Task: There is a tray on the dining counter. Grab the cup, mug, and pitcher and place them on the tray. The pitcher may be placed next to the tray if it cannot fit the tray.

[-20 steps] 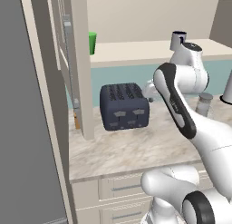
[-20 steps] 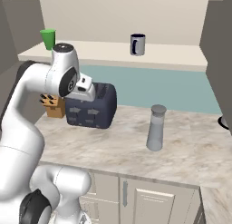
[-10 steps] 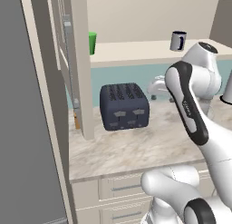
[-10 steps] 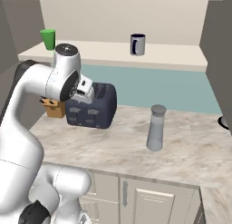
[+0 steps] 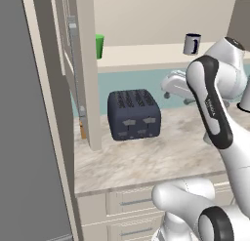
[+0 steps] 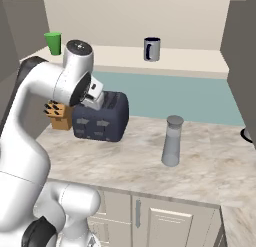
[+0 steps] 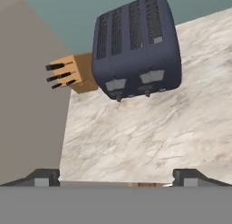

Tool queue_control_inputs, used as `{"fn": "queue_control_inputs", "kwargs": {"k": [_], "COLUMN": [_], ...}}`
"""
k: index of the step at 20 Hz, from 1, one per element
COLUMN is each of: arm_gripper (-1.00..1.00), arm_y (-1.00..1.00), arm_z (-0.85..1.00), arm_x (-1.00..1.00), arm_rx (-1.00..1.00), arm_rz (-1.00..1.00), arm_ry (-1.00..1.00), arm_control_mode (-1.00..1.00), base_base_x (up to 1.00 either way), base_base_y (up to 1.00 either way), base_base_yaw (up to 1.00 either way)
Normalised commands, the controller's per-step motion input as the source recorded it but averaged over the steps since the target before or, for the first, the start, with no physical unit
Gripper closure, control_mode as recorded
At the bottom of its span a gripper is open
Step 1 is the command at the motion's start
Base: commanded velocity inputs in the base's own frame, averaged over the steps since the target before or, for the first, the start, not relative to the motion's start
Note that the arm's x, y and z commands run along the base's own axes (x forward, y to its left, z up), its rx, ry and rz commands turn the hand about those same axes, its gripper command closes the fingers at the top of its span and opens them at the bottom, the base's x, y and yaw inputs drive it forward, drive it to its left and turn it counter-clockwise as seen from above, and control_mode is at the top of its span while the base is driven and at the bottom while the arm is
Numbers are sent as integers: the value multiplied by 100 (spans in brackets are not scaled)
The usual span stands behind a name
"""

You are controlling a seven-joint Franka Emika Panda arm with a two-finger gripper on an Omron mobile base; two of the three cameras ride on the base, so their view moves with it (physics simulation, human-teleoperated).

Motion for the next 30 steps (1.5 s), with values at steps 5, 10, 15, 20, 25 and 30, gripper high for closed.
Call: {"fn": "queue_control_inputs", "kwargs": {"k": [5, 10, 15, 20, 25, 30], "arm_gripper": [-100, -100, -100, -100, -100, -100], "arm_y": [0, 0, 8, 29, 40, 26], "arm_z": [16, 13, 22, 19, 15, 20], "arm_x": [0, 0, 0, 0, 0, 0], "arm_rx": [16, 18, 16, 15, 12, 15], "arm_rz": [-10, -14, -19, -28, -33, -30], "arm_ry": [0, 0, 0, 0, 0, 0], "arm_control_mode": [-100, -100, -100, -100, -100, -100], "base_base_x": [0, 0, 0, 0, 0, 0], "base_base_y": [0, 0, 0, 0, 0, 0], "base_base_yaw": [0, 0, 0, 0, 0, 0]}}
